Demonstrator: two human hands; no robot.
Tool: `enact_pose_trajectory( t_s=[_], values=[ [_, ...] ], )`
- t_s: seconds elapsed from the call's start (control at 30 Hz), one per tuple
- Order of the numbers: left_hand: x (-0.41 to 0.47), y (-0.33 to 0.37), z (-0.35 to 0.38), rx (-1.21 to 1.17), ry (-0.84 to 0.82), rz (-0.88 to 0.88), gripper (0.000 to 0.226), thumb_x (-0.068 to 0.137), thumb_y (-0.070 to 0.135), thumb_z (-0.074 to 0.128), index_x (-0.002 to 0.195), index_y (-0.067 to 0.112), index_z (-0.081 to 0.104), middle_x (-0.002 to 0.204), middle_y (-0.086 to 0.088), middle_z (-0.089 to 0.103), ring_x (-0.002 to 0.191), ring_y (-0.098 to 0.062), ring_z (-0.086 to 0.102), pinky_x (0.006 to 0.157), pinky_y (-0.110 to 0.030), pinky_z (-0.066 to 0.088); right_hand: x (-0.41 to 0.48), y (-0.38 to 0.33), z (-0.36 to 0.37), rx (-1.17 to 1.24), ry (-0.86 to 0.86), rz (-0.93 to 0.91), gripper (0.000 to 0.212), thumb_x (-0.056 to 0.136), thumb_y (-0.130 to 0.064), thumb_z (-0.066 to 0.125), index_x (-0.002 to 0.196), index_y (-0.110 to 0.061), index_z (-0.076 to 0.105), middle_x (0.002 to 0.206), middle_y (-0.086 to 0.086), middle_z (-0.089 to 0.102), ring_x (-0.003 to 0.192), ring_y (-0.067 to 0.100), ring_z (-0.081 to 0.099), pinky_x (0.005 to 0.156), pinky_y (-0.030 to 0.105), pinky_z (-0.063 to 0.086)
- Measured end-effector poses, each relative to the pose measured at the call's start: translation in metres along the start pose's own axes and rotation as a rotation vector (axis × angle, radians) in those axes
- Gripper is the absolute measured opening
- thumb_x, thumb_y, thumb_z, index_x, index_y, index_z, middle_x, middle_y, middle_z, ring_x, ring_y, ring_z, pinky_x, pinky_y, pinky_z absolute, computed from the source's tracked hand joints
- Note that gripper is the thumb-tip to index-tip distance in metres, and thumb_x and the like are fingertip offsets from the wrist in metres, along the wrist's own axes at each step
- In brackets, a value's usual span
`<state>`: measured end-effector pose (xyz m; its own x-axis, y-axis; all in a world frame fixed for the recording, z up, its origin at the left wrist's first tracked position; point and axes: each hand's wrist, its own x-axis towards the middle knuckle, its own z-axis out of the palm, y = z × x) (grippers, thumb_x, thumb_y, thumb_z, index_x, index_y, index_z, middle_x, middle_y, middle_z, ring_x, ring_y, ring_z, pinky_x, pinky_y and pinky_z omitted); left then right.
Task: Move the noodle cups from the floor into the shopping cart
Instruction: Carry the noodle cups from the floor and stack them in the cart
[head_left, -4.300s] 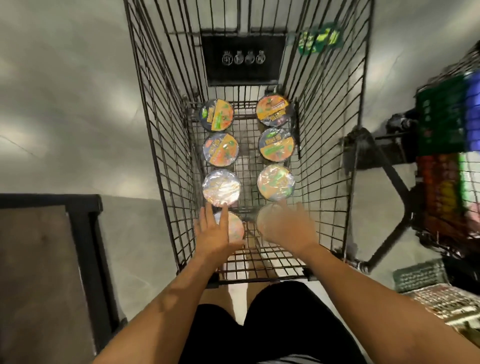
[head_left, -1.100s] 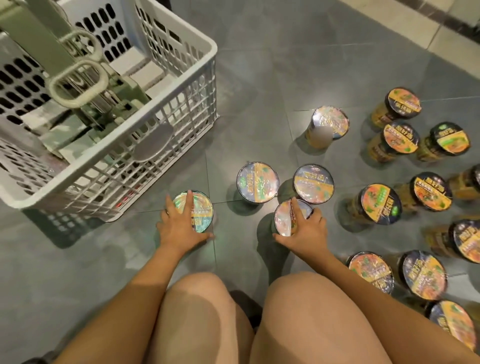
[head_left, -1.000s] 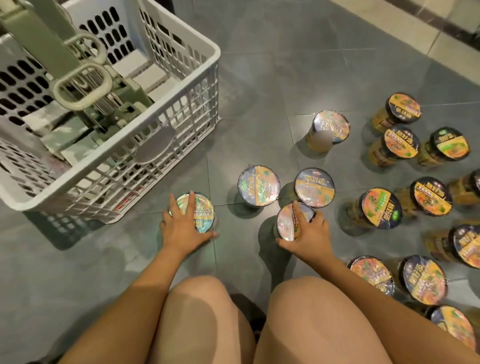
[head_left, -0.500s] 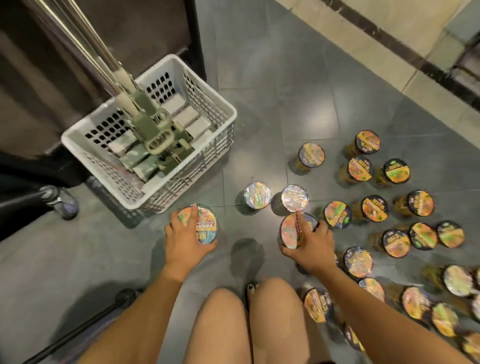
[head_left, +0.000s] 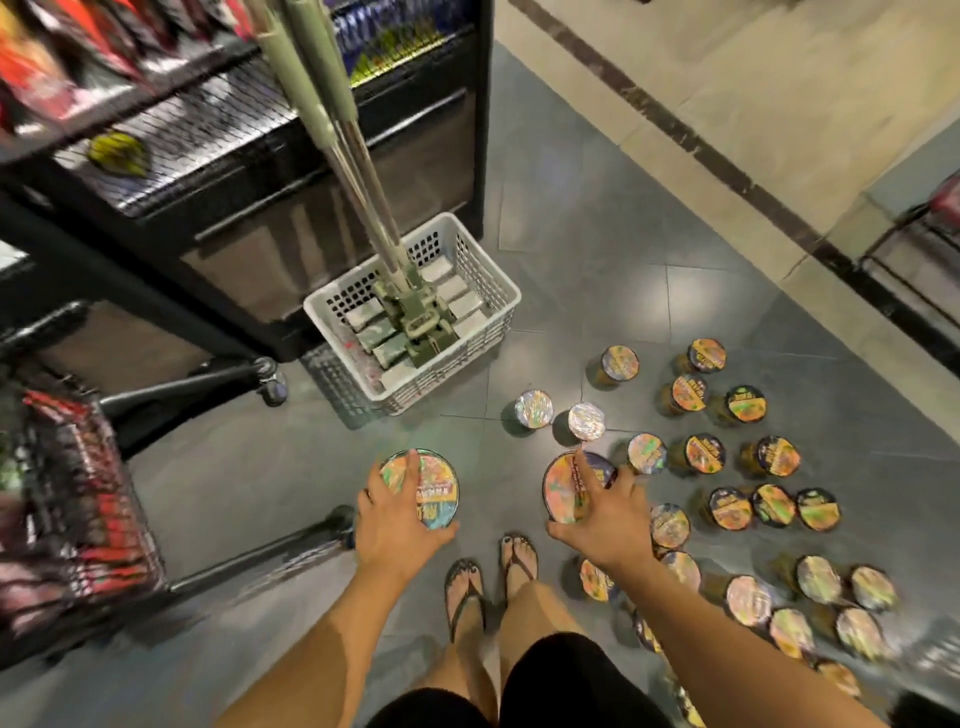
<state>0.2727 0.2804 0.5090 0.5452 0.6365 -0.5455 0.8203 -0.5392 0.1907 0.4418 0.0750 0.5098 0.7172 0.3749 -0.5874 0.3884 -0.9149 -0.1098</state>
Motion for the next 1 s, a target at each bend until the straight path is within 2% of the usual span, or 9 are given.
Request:
enact_pose_trajectory(
  t_s=[0.2, 0.33, 0.5, 0.67, 0.8, 0.87, 1.0],
  values=[
    [-0.052, -0.039, 0.006, -0.055, 0.069, -0.152, 0.115, 0.063, 0.074, 0.067, 0.153, 0.037, 0.006, 0.145, -0.015, 0.016, 0.120, -0.038, 0.035, 0.097, -0.044, 0.044, -0.031, -0.022, -0.002, -0.094, 0.011, -0.145, 0.111, 0.061, -0.078, 0.058, 0.152, -0.041, 0.007, 0.142, 0.019, 0.026, 0.123, 0.039, 0.036, 0.104, 0.042, 0.035],
    [-0.097, -0.063, 0.016, -0.146, 0.134, -0.318, 0.117, 0.061, 0.074, 0.068, 0.153, 0.036, 0.007, 0.146, -0.015, 0.016, 0.121, -0.038, 0.036, 0.098, -0.043, 0.043, -0.047, -0.042, -0.003, -0.194, -0.064, -0.365, 0.109, 0.064, -0.077, 0.059, 0.152, -0.040, 0.008, 0.146, 0.018, 0.021, 0.126, 0.036, 0.033, 0.107, 0.041, 0.032],
    [-0.176, -0.084, 0.038, -0.325, 0.252, -0.611, 0.115, 0.061, 0.073, 0.068, 0.153, 0.036, 0.010, 0.146, -0.014, 0.017, 0.116, -0.036, 0.040, 0.097, -0.042, 0.044, -0.075, -0.084, 0.009, -0.405, -0.173, -0.731, 0.109, 0.062, -0.083, 0.056, 0.152, -0.040, 0.011, 0.144, 0.018, 0.026, 0.125, 0.035, 0.035, 0.106, 0.039, 0.032],
    [-0.276, -0.090, 0.071, -0.528, 0.398, -1.016, 0.110, 0.062, 0.067, 0.072, 0.151, 0.036, 0.016, 0.147, -0.015, 0.016, 0.120, -0.042, 0.037, 0.099, -0.047, 0.041, -0.124, -0.143, 0.034, -0.499, -0.312, -1.030, 0.114, 0.059, -0.083, 0.059, 0.153, -0.040, 0.010, 0.147, 0.018, 0.023, 0.131, 0.037, 0.032, 0.111, 0.038, 0.028],
    [-0.363, -0.101, 0.102, -0.574, 0.538, -1.271, 0.106, 0.062, 0.074, 0.063, 0.150, 0.031, 0.024, 0.145, -0.024, 0.025, 0.116, -0.046, 0.042, 0.097, -0.047, 0.040, -0.190, -0.179, 0.070, -0.522, -0.358, -1.194, 0.113, 0.058, -0.077, 0.070, 0.152, -0.038, 0.019, 0.143, 0.019, 0.030, 0.129, 0.037, 0.036, 0.111, 0.036, 0.030],
    [-0.406, -0.107, 0.117, -0.607, 0.579, -1.384, 0.107, 0.062, 0.078, 0.059, 0.151, 0.033, 0.021, 0.145, -0.025, 0.027, 0.121, -0.045, 0.040, 0.098, -0.047, 0.040, -0.230, -0.189, 0.089, -0.517, -0.404, -1.256, 0.113, 0.056, -0.074, 0.074, 0.151, -0.038, 0.023, 0.140, 0.018, 0.032, 0.129, 0.036, 0.037, 0.111, 0.036, 0.032],
    [-0.483, -0.120, 0.145, -0.726, 0.725, -1.568, 0.111, 0.062, 0.073, 0.070, 0.151, 0.039, 0.013, 0.152, -0.021, 0.019, 0.130, -0.046, 0.034, 0.100, -0.050, 0.041, -0.317, -0.203, 0.125, -0.498, -0.446, -1.375, 0.110, 0.054, -0.073, 0.075, 0.148, -0.041, 0.028, 0.135, 0.016, 0.039, 0.128, 0.035, 0.041, 0.109, 0.036, 0.033]
  ],
)
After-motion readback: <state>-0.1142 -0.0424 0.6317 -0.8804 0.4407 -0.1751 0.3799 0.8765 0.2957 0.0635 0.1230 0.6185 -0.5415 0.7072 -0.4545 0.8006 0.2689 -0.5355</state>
